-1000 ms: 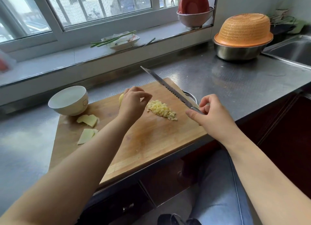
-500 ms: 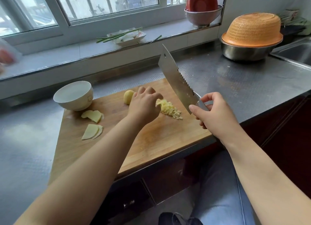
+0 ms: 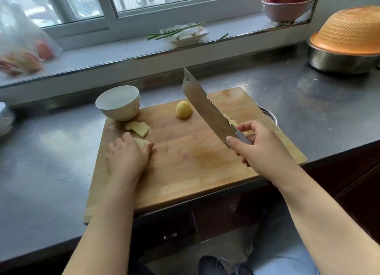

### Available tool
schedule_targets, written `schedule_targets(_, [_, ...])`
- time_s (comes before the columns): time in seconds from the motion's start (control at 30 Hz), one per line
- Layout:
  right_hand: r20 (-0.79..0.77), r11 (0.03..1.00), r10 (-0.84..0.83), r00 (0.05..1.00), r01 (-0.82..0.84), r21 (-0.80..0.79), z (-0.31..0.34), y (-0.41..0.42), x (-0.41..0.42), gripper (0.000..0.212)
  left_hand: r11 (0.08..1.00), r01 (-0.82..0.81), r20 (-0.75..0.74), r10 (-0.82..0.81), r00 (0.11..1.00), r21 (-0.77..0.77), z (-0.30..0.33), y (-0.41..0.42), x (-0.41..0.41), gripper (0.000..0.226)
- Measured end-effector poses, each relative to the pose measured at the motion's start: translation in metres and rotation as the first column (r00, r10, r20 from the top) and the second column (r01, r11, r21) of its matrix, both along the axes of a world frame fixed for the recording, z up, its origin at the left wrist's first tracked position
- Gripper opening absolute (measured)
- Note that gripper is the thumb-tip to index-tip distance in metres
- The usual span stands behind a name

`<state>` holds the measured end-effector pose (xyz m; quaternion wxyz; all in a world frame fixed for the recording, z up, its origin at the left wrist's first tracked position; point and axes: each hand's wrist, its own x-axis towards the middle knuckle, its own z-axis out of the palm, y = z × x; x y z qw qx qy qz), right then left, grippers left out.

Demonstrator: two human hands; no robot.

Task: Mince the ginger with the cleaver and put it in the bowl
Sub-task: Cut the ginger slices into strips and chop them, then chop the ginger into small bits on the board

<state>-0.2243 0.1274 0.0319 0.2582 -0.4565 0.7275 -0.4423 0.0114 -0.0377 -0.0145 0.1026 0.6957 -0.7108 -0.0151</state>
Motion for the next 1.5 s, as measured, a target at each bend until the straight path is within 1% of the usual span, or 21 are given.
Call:
schedule_targets(0.03, [0.004,1.000,0.015,1.000,-0.015,0.008,-0.001,-0.002,0.004,0.023,1.000,0.000,-0.003,0.000,1.000,0.011,-0.003,0.001,0.002,0.063])
schedule_targets(0.17, [0.022,0.999,0.044,0.999,-0.045,0.027,-0.004,-0.008,0.014,0.023,0.999,0.038,-0.136,-0.038,0.990,-0.005,0.002,-0.003,-0.003,0.052])
schedule_targets(0.23, [0.014,0.998,0.053,0.999,-0.053,0.036,-0.004,-0.008,0.015,0.023,0.998,0.061,-0.151,-0.062,0.987,-0.016,0.002,-0.004,-0.004,0.047])
schedule_targets(0.33, [0.018,0.998,0.045,0.999,-0.046,0.039,-0.004,-0.008,0.014,0.023,0.997,0.070,-0.159,-0.066,0.985,0.017,0.002,-0.006,-0.002,0.046])
schedule_targets(0.37, [0.024,0.998,0.039,0.999,-0.040,0.039,-0.004,-0.008,0.014,0.022,0.995,0.091,-0.180,-0.084,0.980,0.032,0.002,-0.007,-0.003,0.047])
schedule_targets(0.43, [0.027,0.999,0.028,0.999,-0.029,0.037,-0.004,-0.010,0.012,0.021,0.977,0.202,-0.297,-0.173,0.939,0.068,0.003,-0.007,-0.006,0.047])
schedule_targets(0.5, [0.025,0.999,0.025,0.999,-0.026,0.038,-0.003,-0.012,0.012,0.019,0.909,0.395,-0.434,-0.304,0.848,0.136,0.008,0.000,-0.011,0.048])
schedule_targets(0.57, [0.025,0.998,0.034,0.999,-0.035,0.042,-0.001,-0.014,0.010,0.017,0.789,0.584,-0.458,-0.455,0.764,0.190,0.013,0.011,-0.017,0.047])
schedule_targets(0.63, [0.022,0.997,0.057,0.998,-0.058,0.058,0.002,-0.015,0.008,0.016,0.698,0.681,-0.446,-0.548,0.708,0.222,0.015,0.018,-0.019,0.046])
schedule_targets(0.7, [0.006,0.992,0.085,0.996,-0.085,0.091,0.004,-0.015,0.005,0.016,0.665,0.710,-0.442,-0.578,0.686,0.233,0.017,0.020,-0.017,0.048])
schedule_targets(0.77, [-0.003,0.985,0.113,0.994,-0.112,0.133,0.007,-0.017,0.004,0.016,0.701,0.674,-0.391,-0.567,0.725,0.232,0.018,0.021,-0.012,0.051])
schedule_targets(0.87, [-0.028,0.964,0.175,0.984,-0.166,0.207,0.012,-0.021,0.006,0.012,0.822,0.529,-0.257,-0.475,0.841,0.210,0.017,0.026,-0.004,0.061])
schedule_targets(0.9, [-0.033,0.955,0.198,0.980,-0.186,0.231,0.015,-0.022,0.006,0.012,0.856,0.485,-0.238,-0.440,0.866,0.179,0.014,0.030,-0.003,0.061])
schedule_targets(0.97, [-0.033,0.935,0.245,0.969,-0.228,0.270,0.022,-0.025,0.008,0.013,0.895,0.433,-0.266,-0.395,0.880,0.105,0.009,0.041,-0.006,0.058])
schedule_targets(1.1, [-0.075,0.893,0.329,0.941,-0.285,0.349,0.038,-0.030,0.010,0.017,0.913,0.406,-0.385,-0.386,0.838,-0.030,-0.002,0.061,-0.019,0.060])
schedule_targets(1.17, [-0.083,0.882,0.352,0.932,-0.300,0.364,0.044,-0.032,0.009,0.019,0.921,0.384,-0.432,-0.374,0.821,-0.068,-0.007,0.064,-0.023,0.059])
schedule_targets(1.3, [-0.091,0.858,0.389,0.917,-0.325,0.397,0.051,-0.028,0.005,0.020,0.907,0.415,-0.482,-0.397,0.781,-0.075,-0.014,0.063,-0.029,0.053])
schedule_targets(1.5, [-0.062,0.848,0.377,0.924,-0.317,0.425,0.043,-0.014,0.009,0.021,0.868,0.494,-0.557,-0.435,0.708,-0.049,-0.018,0.058,-0.027,0.049])
